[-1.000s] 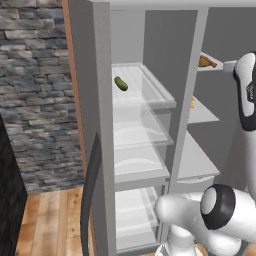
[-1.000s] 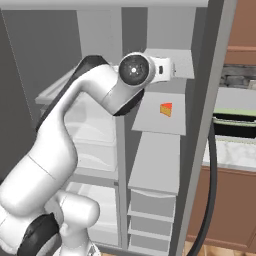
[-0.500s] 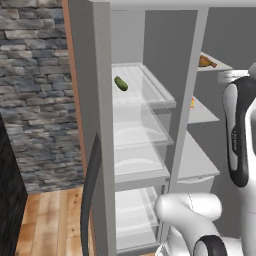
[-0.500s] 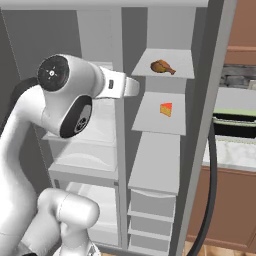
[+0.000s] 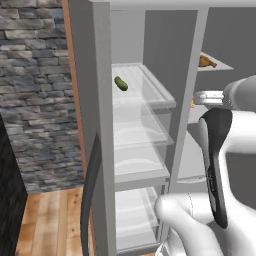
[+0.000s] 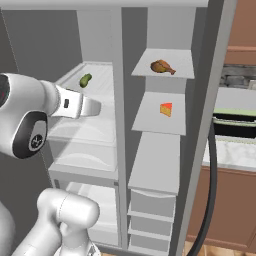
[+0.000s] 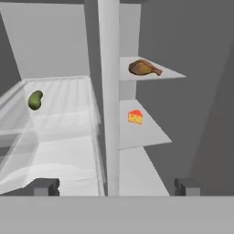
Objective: There's a chicken drumstick in the fridge that needs to be moved to the freezer for freezing. Pick up the chicken drumstick from the fridge, place it on any shelf in the freezer, and close the fridge and freezer doors when done.
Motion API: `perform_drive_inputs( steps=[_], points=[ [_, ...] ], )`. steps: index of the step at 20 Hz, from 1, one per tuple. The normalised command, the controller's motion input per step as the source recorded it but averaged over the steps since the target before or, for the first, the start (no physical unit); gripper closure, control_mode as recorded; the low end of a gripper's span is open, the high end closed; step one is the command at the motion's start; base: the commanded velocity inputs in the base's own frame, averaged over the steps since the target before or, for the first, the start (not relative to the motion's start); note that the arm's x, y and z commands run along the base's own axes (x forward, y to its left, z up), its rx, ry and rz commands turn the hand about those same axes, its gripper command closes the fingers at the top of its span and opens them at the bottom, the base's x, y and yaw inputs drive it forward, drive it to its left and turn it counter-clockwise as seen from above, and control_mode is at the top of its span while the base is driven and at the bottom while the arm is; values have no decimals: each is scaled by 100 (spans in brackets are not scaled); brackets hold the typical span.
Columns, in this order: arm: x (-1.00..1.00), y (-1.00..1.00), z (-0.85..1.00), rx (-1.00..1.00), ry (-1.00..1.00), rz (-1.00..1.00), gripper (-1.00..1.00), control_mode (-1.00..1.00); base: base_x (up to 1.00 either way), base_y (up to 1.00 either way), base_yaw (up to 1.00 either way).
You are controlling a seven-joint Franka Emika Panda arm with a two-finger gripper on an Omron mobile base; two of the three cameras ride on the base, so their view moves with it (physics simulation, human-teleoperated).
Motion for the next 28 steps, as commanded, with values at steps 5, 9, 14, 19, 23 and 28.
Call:
perform_drive_inputs(
  steps=[5, 9, 14, 19, 23, 28],
  points=[
    [-11, 33, 0, -1, 0, 0, -100, -100, 0, 0, 0],
    [-2, 21, -2, 1, 4, 0, -100, -100, 0, 0, 0],
    [-29, 19, -6, 6, 1, 0, -100, -100, 0, 0, 0],
    [-51, 5, 0, 7, 0, 2, -100, -100, 0, 0, 0],
    [-31, 1, -2, 1, 0, 9, -100, -100, 0, 0, 0],
    [-12, 4, -3, 0, 0, 5, -100, 100, -9, 2, 5]
  ],
)
